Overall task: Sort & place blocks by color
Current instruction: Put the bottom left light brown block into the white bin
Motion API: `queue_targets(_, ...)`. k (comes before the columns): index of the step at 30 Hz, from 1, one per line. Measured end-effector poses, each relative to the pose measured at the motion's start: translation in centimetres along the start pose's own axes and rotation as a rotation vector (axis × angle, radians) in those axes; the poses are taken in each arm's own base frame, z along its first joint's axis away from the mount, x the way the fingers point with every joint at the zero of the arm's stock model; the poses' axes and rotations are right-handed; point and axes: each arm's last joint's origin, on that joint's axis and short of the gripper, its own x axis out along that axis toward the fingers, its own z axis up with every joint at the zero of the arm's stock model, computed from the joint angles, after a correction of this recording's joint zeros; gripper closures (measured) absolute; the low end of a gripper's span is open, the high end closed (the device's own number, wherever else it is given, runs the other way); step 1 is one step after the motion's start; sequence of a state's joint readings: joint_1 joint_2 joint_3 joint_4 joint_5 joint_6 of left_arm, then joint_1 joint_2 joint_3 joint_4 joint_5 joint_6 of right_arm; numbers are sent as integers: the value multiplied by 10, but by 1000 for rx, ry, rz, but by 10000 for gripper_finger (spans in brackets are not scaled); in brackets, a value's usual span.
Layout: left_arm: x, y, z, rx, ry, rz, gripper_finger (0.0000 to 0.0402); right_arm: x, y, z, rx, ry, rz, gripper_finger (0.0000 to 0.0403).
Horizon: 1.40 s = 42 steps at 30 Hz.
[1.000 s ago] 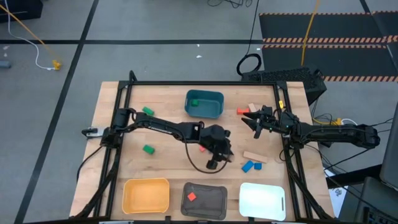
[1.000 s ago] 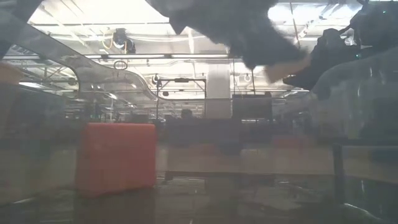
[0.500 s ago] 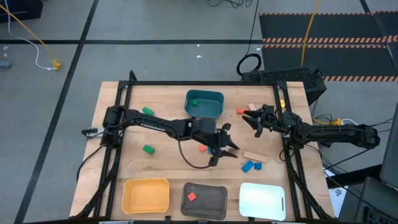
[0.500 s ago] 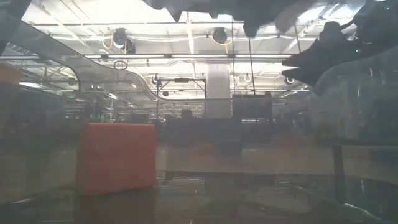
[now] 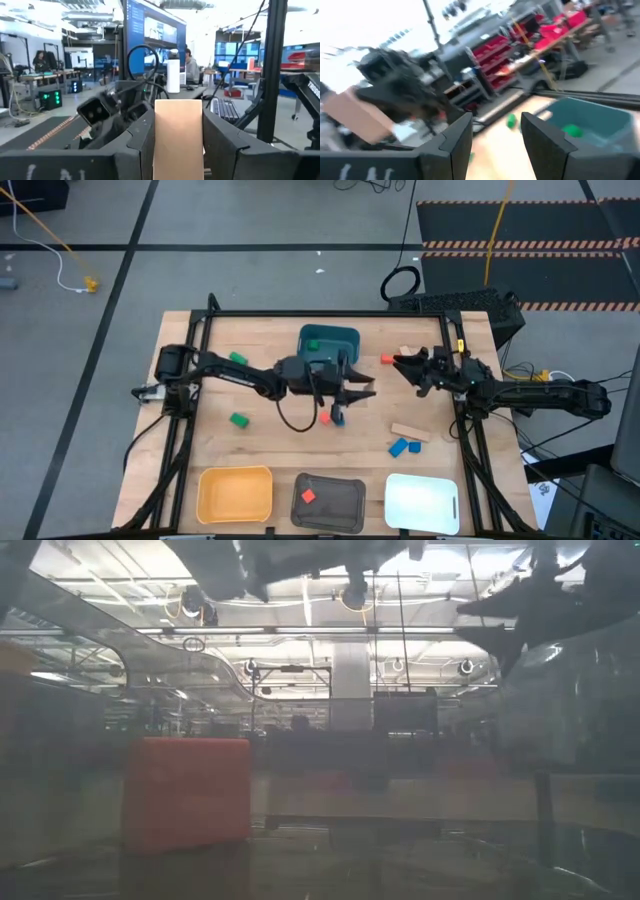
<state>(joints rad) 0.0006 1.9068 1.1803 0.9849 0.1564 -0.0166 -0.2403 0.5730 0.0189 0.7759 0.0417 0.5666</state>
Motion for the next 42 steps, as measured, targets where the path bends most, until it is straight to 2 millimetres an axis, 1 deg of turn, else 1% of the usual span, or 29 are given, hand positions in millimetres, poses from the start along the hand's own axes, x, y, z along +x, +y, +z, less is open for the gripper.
queue_targets(3, 2, -2, -9, -5, -25, -2, 271, 0, 4, 4, 31, -11, 84, 243)
queue_targets(6, 3, -1, -13, -29, -45, 68, 271, 0, 7, 5, 54, -1, 142, 243)
queue_targets(9, 3, 2, -15, -31, -41, 153, 271, -1, 10, 3, 78, 27, 188, 243)
queue_targets(12, 2, 6, -14, -28, -51, 175, 271, -1, 15, -1, 110, 58, 219, 243)
queue_targets(15, 2, 6, -12, -30, -67, 178, 271, 0, 20, -6, 116, 101, 252, 243)
queue_targets(19, 2, 6, -12, -31, -66, 189, 271, 3, 23, -17, 39, 172, 259, 242)
queue_targets(21, 2, 6, -12, -32, -67, 198, 271, 7, 24, -17, 9, 180, 260, 237)
queue_targets(25, 2, 6, -13, -50, -61, 200, 270, 13, 24, -17, -9, 175, 214, 206)
queue_targets(29, 2, 6, -15, -64, -39, 204, 269, 18, 27, -13, -86, 143, 193, 170)
queue_targets(32, 2, 7, -15, -70, -39, 207, 269, 20, 28, -11, -159, 134, 199, 154)
queue_targets(38, 2, 7, -15, -95, -36, 207, 269, 25, 32, -7, -348, 108, 216, 149)
queue_targets(42, 3, 6, -15, -97, -36, 206, 269, 32, 34, -7, -420, 112, 218, 149)
